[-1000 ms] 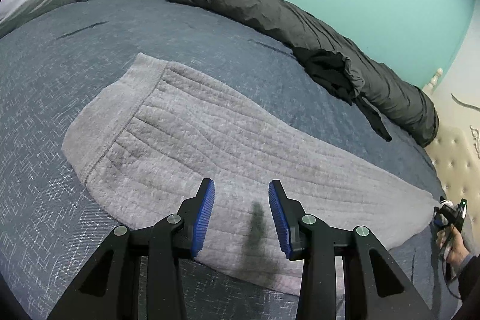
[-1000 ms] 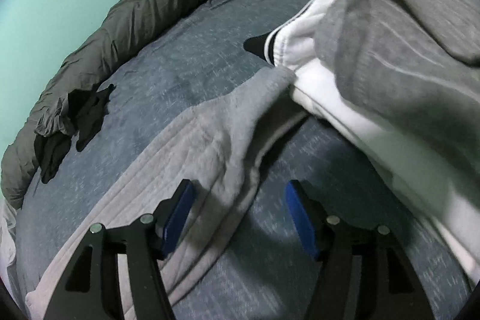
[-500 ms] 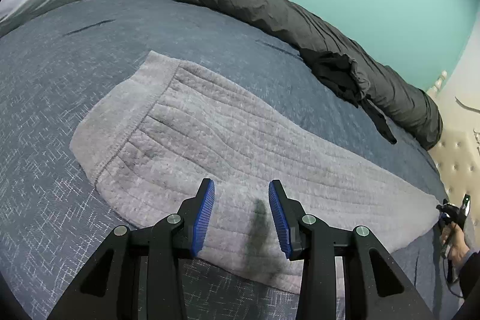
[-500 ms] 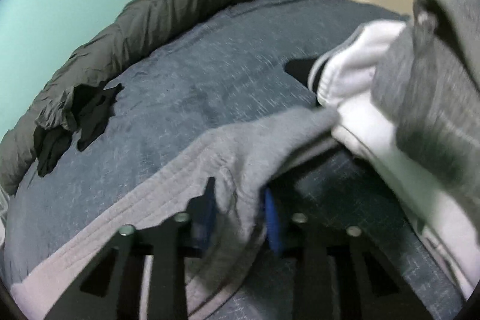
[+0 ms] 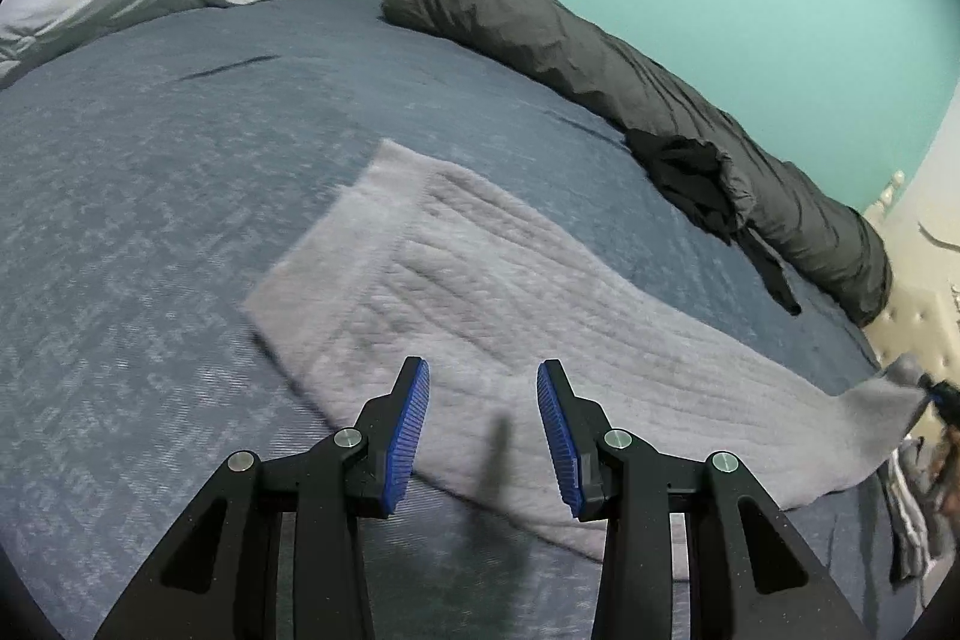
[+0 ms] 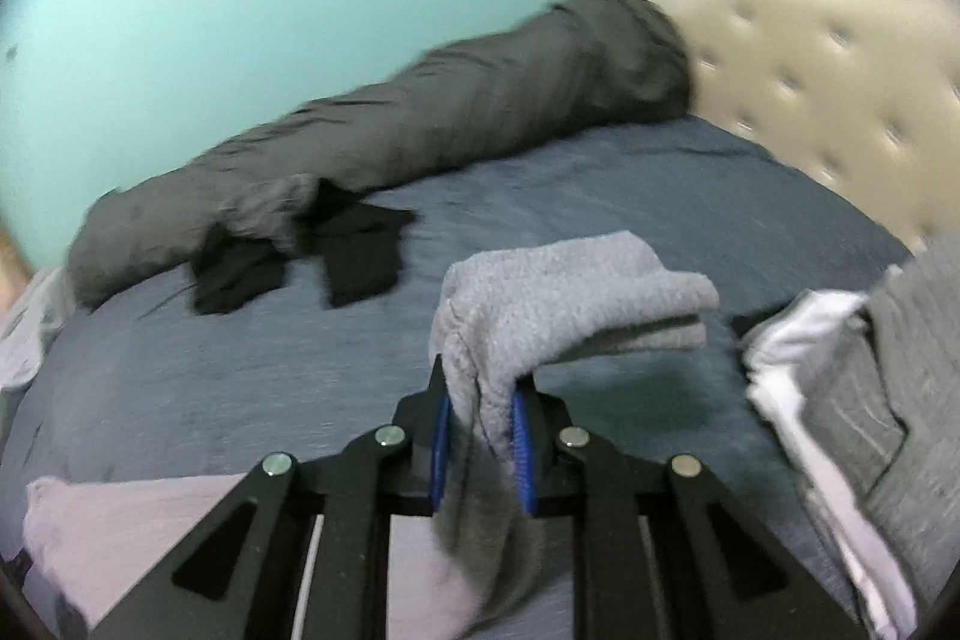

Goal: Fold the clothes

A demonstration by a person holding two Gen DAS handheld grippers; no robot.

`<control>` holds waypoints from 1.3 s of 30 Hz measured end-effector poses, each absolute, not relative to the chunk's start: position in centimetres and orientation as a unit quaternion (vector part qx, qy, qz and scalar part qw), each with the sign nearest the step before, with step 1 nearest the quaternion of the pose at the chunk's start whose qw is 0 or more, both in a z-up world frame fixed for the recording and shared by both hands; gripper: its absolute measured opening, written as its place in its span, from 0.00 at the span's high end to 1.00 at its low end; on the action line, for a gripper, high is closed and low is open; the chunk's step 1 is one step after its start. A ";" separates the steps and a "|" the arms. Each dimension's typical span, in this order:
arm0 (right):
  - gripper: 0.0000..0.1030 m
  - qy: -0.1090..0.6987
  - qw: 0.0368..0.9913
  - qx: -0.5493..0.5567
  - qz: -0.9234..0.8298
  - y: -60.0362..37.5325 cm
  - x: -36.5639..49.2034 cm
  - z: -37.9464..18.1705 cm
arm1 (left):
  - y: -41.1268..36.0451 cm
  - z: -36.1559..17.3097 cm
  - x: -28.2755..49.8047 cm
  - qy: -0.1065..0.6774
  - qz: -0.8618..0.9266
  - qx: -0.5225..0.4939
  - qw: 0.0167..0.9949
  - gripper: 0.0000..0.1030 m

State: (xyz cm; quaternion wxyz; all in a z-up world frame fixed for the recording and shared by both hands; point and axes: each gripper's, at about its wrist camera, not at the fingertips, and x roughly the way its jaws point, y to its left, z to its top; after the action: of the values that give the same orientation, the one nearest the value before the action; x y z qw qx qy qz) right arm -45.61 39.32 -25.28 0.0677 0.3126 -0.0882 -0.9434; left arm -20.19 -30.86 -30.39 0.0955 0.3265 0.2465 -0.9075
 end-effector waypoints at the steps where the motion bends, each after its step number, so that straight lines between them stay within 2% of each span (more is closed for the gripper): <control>1: 0.84 -0.082 0.083 0.311 -0.943 37.8 -45.1 -24.7 | -31.2 -30.5 -19.9 0.249 -0.906 0.327 0.098 0.60; 10: 0.84 -0.007 0.203 0.324 -0.924 21.3 -39.3 -21.6 | -33.6 -30.8 -17.1 0.272 -0.901 0.322 0.105 0.60; 20: 0.84 0.127 0.243 0.342 -0.899 0.8 -34.7 -23.0 | -35.6 -30.8 -16.2 0.284 -0.899 0.319 0.101 0.60; 26: 0.84 0.166 0.287 0.355 -0.874 -9.5 -32.8 -24.6 | -36.5 -30.9 -15.9 0.287 -0.898 0.317 0.107 0.60; 36: 0.84 0.188 0.352 0.373 -0.838 -17.8 -28.3 -28.0 | -37.3 -31.0 -15.9 0.290 -0.896 0.317 0.111 0.60; 39: 0.75 0.185 0.383 0.396 -0.814 -18.7 -27.7 -29.3 | -37.3 -31.2 -16.0 0.291 -0.896 0.318 0.109 0.60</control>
State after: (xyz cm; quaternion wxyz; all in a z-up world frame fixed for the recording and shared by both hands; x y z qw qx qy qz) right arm -27.68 -18.70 -29.27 0.3830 0.3956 0.1851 -0.8140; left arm -15.98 -37.32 -31.15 0.1088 0.3183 0.2906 -0.8958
